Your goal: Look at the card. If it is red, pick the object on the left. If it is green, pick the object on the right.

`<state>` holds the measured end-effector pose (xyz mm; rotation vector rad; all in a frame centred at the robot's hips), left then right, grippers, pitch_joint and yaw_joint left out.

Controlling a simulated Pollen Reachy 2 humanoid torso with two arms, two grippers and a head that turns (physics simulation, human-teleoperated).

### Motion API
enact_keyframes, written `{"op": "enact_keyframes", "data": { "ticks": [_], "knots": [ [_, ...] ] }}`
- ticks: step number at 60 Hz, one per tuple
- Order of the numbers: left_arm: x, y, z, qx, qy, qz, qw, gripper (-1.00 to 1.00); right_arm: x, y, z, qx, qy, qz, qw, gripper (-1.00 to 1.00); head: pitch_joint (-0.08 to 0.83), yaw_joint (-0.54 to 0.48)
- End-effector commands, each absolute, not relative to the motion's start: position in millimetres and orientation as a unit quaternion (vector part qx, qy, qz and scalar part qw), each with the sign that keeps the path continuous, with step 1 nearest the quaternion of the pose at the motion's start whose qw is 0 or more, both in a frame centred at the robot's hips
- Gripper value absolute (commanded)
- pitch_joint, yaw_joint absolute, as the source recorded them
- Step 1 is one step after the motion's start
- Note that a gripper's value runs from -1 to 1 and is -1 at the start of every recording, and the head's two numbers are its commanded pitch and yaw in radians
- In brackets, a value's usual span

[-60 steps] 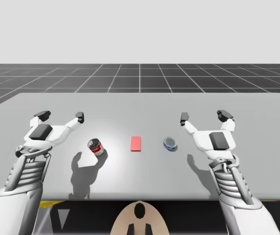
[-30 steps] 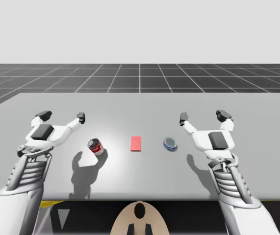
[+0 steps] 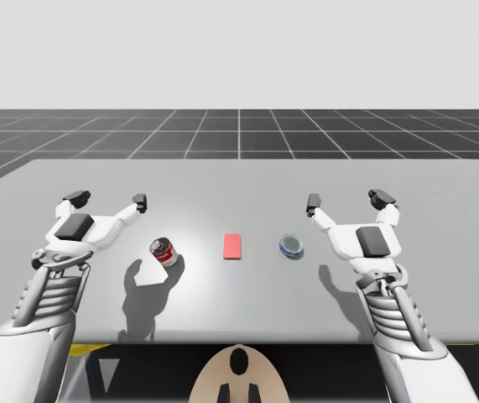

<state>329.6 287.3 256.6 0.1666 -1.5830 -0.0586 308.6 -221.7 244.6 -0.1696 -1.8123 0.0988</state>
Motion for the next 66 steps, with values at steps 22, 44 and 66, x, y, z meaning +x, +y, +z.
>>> {"op": "enact_keyframes", "data": {
  "ticks": [22,44,66],
  "knots": [
    [330.0,286.1,255.6,0.075,-0.707,-0.028,0.702,-1.0,306.2,-217.8,244.4,-0.07,-0.785,0.045,0.614,-1.0,0.684,0.24],
    [322.5,278.2,261.9,0.049,-0.706,-0.035,0.706,-1.0,305.9,-214.8,242.8,-0.067,-0.784,0.044,0.616,-1.0,0.678,0.37],
    [249.2,272.1,290.0,-0.063,-0.652,-0.067,0.752,-1.0,310.1,-216.2,237.5,-0.066,-0.777,0.039,0.624,-1.0,0.673,0.34]
  ]
}}
